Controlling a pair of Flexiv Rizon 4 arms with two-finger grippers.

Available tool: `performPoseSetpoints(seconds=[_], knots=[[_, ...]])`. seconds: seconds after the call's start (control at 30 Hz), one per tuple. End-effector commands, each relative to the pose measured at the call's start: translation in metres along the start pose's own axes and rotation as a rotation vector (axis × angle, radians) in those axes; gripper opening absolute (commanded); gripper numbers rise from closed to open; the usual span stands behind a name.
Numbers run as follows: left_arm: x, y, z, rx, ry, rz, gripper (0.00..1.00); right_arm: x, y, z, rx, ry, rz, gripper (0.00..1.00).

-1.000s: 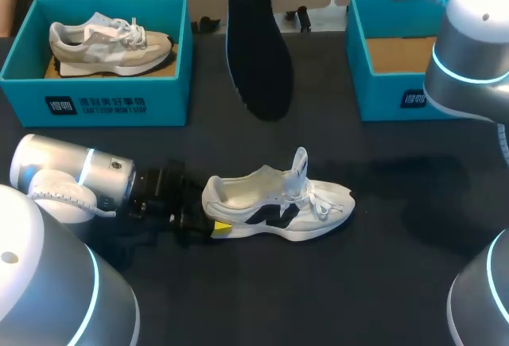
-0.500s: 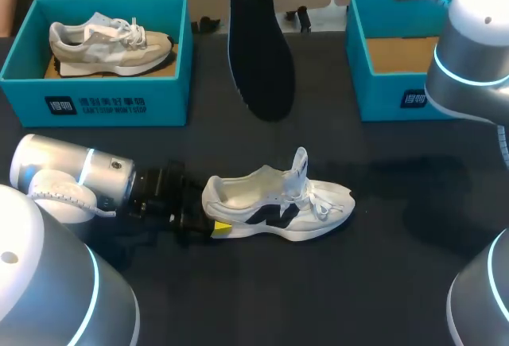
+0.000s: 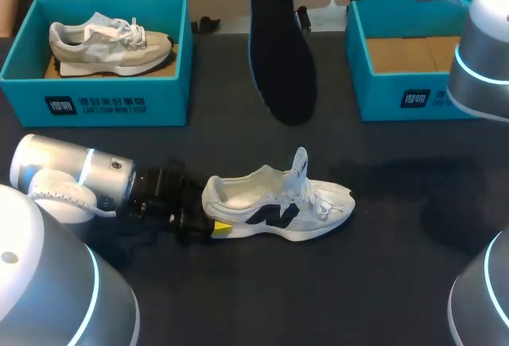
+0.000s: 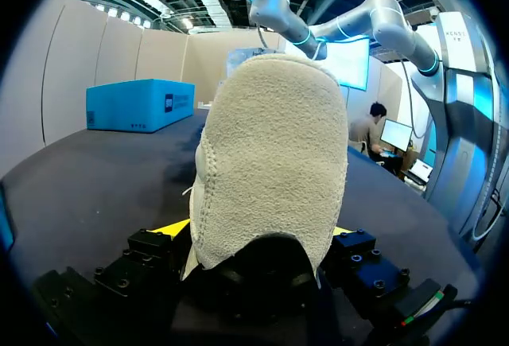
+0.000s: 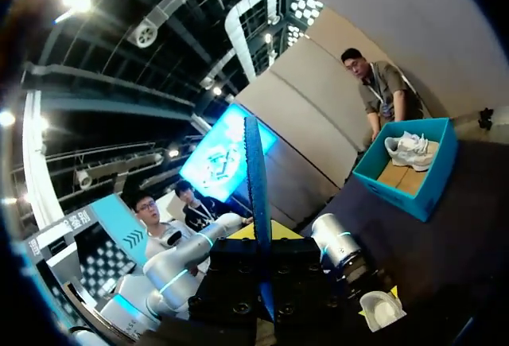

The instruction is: Take the shoe out of the shoebox, open the shoe tongue, remove and reinsert the insole, then place the shoe into the shoebox

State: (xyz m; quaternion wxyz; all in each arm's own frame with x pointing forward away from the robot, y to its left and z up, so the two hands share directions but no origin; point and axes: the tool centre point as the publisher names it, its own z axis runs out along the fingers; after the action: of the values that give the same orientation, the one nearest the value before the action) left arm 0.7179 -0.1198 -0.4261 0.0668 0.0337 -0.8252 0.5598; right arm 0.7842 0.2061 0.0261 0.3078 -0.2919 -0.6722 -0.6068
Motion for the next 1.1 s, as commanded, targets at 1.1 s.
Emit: performPoseSetpoints(seconds=[1.1], knots=[[-0.001,0.002,0.002,-0.002,0.0,0.0,0.0,0.079,-0.073,-0.021,-0.076,-0.046,0.099,0.0]])
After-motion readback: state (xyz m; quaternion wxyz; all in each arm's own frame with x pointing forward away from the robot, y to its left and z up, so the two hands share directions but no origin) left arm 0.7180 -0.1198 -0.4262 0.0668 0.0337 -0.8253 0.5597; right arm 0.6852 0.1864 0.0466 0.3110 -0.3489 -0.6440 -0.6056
